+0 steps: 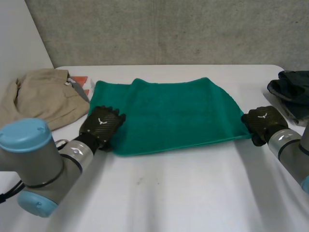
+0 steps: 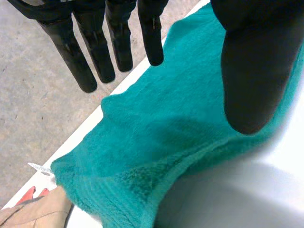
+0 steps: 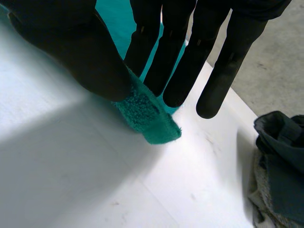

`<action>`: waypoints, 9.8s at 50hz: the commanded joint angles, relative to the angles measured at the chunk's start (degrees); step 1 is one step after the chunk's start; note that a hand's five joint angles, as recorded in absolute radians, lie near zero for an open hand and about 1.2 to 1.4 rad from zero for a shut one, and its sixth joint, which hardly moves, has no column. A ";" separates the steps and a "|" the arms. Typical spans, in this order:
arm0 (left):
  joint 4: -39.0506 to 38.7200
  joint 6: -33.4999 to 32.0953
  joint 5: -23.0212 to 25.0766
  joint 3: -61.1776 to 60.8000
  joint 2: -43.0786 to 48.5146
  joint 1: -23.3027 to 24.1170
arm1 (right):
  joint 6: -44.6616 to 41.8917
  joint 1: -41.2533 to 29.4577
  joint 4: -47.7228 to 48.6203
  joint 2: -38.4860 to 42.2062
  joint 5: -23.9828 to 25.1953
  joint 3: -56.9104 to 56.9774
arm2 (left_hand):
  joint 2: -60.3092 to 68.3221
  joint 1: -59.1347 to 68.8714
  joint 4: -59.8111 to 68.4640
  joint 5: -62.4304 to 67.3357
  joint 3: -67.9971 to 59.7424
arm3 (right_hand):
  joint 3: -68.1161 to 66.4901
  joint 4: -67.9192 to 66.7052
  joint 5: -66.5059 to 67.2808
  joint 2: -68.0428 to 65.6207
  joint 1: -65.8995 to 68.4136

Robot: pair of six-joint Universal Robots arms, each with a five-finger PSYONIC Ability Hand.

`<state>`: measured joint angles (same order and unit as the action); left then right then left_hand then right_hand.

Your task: Fold the laundry.

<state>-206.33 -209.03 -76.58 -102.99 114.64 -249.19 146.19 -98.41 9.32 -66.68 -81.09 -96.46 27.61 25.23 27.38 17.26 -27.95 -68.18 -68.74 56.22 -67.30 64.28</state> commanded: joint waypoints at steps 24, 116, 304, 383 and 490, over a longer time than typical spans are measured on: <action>6.55 5.13 16.64 3.58 7.70 -17.47 | 3.05 2.78 0.26 0.24 2.42 -0.66 | 3.29 5.67 3.53 3.64 -2.95 | -11.82 -11.26 13.78 -12.70 15.72; -10.76 0.38 -1.48 18.72 8.93 -4.90 | -13.13 -4.16 13.11 11.83 -7.25 22.12 | 52.39 54.77 52.62 52.74 -52.05 | -11.82 -11.26 13.78 -12.70 15.72; -1.98 9.61 -7.62 23.17 14.72 19.97 | 0.32 -9.96 3.68 3.58 1.46 -4.88 | -15.71 -13.34 -15.48 -15.36 16.06 | 56.07 56.64 -54.11 55.20 -52.17; 12.69 22.62 -15.88 27.84 12.09 20.76 | 29.42 -12.95 -10.54 3.74 9.89 15.94 | -14.87 -12.49 -14.64 -14.52 15.21 | 58.18 58.74 -56.22 57.30 -54.28; 18.60 18.58 -7.10 20.55 -7.94 15.14 | 6.21 -16.57 21.26 10.26 5.49 20.33 | -17.39 -15.02 -17.16 -17.04 17.74 | -11.82 -11.26 13.78 -12.70 15.72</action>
<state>-185.63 -190.58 -83.67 -83.70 108.15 -234.05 152.10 -121.20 30.05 -53.17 -78.48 -81.72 11.62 11.29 11.41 2.58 -11.95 -66.09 -68.52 53.61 -65.51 58.88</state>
